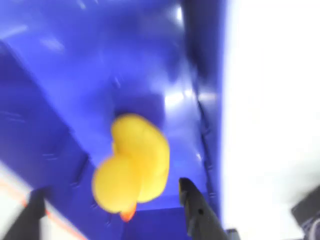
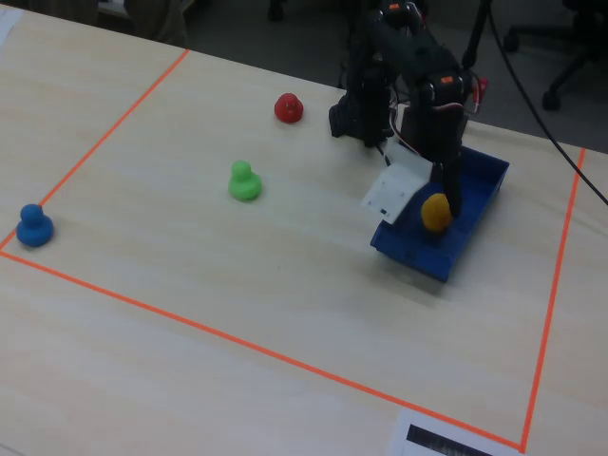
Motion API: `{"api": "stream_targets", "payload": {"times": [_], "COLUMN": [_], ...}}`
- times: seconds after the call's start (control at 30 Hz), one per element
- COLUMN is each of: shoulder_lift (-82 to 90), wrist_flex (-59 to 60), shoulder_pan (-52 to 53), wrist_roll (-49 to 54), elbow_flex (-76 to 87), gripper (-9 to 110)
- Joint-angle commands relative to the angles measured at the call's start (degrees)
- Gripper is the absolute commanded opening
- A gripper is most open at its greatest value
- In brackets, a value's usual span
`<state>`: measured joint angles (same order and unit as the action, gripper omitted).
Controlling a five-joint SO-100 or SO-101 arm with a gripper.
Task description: Grasp yellow duck and put it into box.
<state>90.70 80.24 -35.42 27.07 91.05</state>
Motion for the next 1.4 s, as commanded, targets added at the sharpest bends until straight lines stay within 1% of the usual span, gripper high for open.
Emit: {"api": "stream_targets", "payload": {"times": [0.0,0.03,0.07,0.1,0.2,0.33,0.4,0.53,0.6,0.67,0.8,0.87,0.9,1.03,1.37], "shoulder_lift": [13.71,17.31,20.74,23.91,34.54,53.26,62.84,76.82,82.53,87.63,94.48,99.05,99.05,99.05,99.05], "wrist_flex": [-0.35,-1.85,-3.69,-5.54,-11.6,-24.79,-29.36,-29.97,-28.13,-24.7,-14.41,-6.86,-5.71,-5.71,-5.62], "shoulder_pan": [8.79,11.07,13.36,15.64,20.83,25.05,26.98,30.41,30.94,31.11,31.38,31.64,32.52,36.65,33.93], "wrist_roll": [9.05,11.51,13.1,14.94,22.5,30.85,33.13,34.19,35.24,36.12,37.35,40.17,40.34,40.43,39.81], "elbow_flex": [-5.1,-5.01,-4.22,-2.46,12.3,46.41,60.38,77.34,83.06,86.75,87.1,87.1,87.1,87.1,87.1], "gripper": [33,22,8,0,0,0,0,0,0,0,0,0,0,0,0]}}
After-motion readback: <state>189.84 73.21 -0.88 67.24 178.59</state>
